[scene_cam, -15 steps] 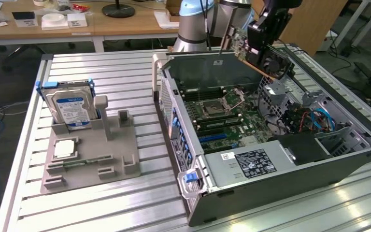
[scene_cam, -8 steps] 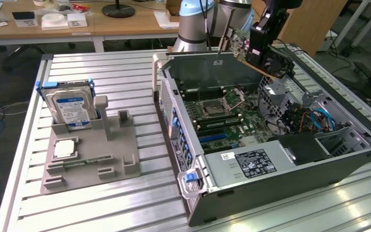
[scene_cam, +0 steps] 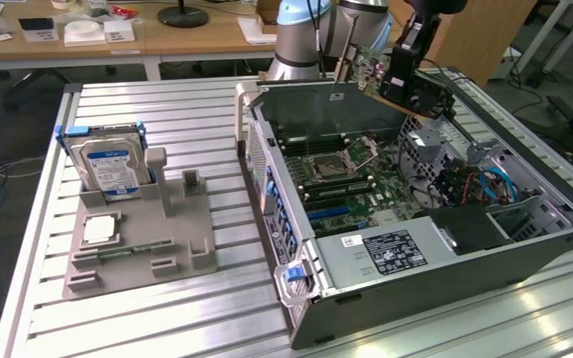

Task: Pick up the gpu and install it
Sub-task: 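Insert the gpu into the slot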

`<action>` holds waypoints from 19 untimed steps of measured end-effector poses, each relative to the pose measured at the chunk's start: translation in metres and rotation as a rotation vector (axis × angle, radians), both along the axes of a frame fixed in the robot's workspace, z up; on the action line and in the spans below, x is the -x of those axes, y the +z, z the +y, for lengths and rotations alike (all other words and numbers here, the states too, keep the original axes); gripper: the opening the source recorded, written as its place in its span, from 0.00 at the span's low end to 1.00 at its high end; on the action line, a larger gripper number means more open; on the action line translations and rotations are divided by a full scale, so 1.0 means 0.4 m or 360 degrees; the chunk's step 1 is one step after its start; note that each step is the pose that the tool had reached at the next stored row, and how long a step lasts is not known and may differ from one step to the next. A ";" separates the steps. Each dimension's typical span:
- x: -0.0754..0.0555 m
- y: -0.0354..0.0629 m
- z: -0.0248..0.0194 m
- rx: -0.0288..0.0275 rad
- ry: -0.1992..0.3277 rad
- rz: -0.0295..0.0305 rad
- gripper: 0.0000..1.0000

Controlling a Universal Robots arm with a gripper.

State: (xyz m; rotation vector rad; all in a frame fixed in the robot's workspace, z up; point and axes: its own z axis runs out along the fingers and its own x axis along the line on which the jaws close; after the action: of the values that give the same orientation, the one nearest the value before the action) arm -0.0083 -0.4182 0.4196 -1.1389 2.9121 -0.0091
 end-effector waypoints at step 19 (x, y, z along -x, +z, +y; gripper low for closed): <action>0.000 -0.019 0.000 0.00079 0.0403 -0.00661 0.28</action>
State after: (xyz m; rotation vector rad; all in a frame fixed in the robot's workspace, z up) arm -0.0084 -0.4182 0.4118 -1.4794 2.7120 -0.0365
